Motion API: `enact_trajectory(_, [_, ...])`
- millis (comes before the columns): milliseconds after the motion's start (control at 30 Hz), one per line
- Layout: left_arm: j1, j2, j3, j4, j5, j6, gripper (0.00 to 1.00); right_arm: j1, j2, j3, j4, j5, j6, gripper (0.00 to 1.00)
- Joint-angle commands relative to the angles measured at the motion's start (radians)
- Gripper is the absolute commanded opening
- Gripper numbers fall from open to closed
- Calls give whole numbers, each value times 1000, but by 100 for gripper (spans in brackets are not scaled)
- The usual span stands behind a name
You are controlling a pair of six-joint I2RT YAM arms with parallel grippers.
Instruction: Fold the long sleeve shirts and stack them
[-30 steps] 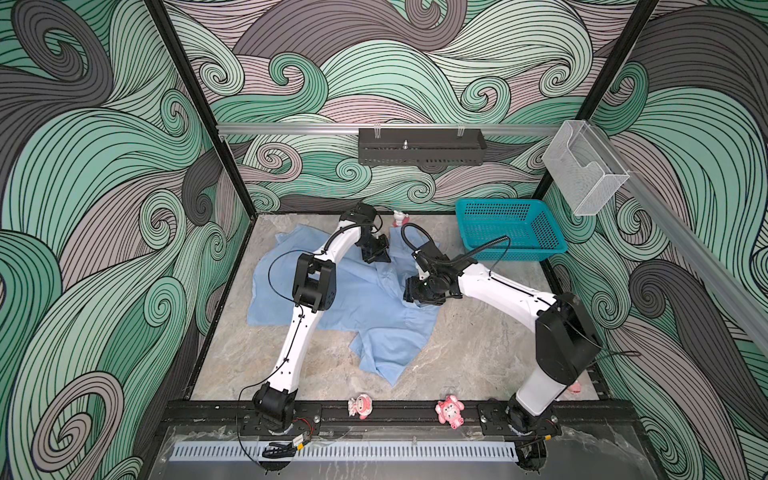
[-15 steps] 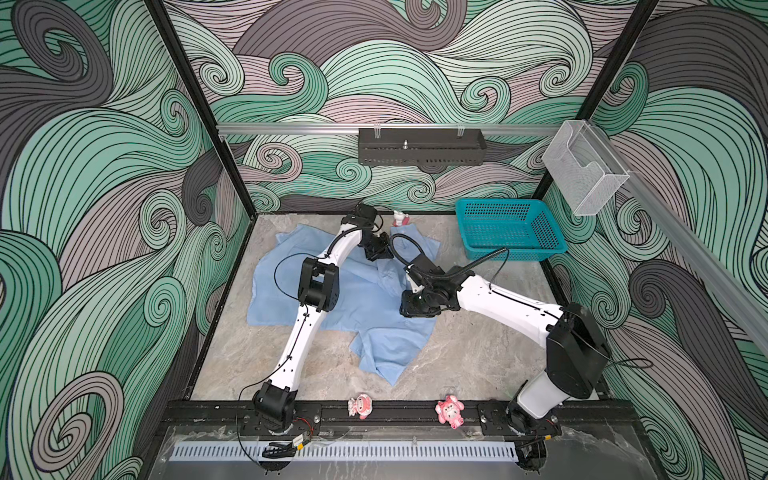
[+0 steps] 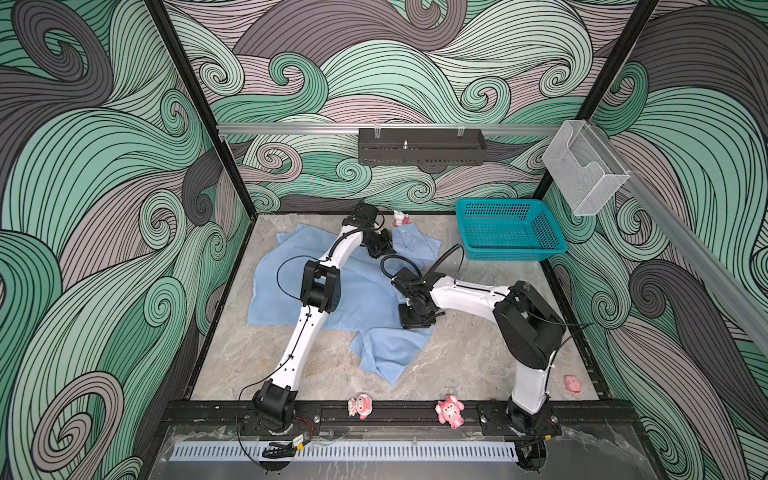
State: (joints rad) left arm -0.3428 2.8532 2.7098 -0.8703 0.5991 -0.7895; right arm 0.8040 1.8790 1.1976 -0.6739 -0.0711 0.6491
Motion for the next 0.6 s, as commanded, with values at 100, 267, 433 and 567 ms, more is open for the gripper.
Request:
enact_trajectory(100, [23,50,38,23,-58,-57,4,124,-137,-180,-115,-42,102,41])
enact_trajectory(267, [23,56,41,52,-42,-89,5,183,-221,-243,-114,-63,150,44])
enact_trajectory(433, [22,-6,34,78,-4,-80,25,132,-288,-131,-150,38,90,56])
enact_trajectory(567, [55,-236,-148,173,5,-45,53,32,-262,-11,-153,60,16,62])
